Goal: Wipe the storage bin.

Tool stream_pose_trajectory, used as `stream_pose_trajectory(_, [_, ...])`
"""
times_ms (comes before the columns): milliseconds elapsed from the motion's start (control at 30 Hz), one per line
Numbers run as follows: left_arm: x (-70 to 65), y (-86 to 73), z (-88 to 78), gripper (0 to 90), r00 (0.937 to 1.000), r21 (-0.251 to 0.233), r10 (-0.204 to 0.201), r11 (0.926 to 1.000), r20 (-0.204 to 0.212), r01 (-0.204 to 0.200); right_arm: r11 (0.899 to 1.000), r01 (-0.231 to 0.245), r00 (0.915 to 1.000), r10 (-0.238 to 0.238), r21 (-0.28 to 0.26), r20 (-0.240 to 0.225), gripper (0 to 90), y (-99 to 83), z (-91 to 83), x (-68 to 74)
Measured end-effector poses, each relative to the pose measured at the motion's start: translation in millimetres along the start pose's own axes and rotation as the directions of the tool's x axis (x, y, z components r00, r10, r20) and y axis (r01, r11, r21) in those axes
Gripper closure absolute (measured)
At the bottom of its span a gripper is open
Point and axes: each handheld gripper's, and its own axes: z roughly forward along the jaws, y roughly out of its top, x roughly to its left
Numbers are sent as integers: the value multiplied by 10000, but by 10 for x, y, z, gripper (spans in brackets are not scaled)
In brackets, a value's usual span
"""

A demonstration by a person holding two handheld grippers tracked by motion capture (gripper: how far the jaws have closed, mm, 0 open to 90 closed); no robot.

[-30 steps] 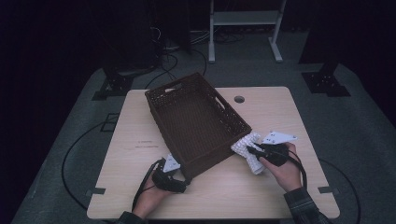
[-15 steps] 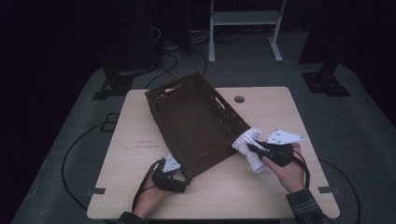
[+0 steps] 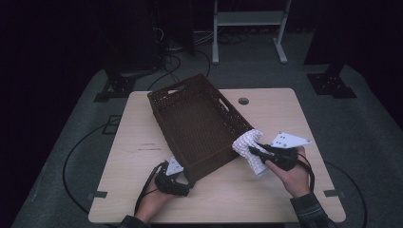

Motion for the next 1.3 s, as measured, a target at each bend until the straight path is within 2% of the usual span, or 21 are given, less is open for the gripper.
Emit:
stream_pose_trajectory(133, [-1, 0, 1, 138, 10000, -15, -14, 10000, -4, 14, 9991, -165, 9998, 167, 392, -60, 774, -71, 97, -18])
stream_pose_trajectory(300, [0, 0, 1, 138, 10000, 1, 12, 10000, -13, -12, 9961, -130, 9998, 140, 873, -110, 774, -163, 234, -35])
stream_pose_trajectory(633, [-1, 3, 3, 138, 10000, 7, 20, 10000, -22, -20, 9850, -294, 9990, 345, 1698, -275, 774, -291, 473, -42])
stream_pose_trajectory(1133, [-1, 3, 3, 138, 10000, 8, 17, 10000, -23, -17, 9689, -234, 9975, 391, 2464, -590, 772, -386, 616, 18])
stream_pose_trajectory(1300, [-1, 3, 3, 138, 10000, 10, 17, 10000, -22, -17, 9567, -20, 9972, 237, 2912, -711, 772, -417, 657, 63])
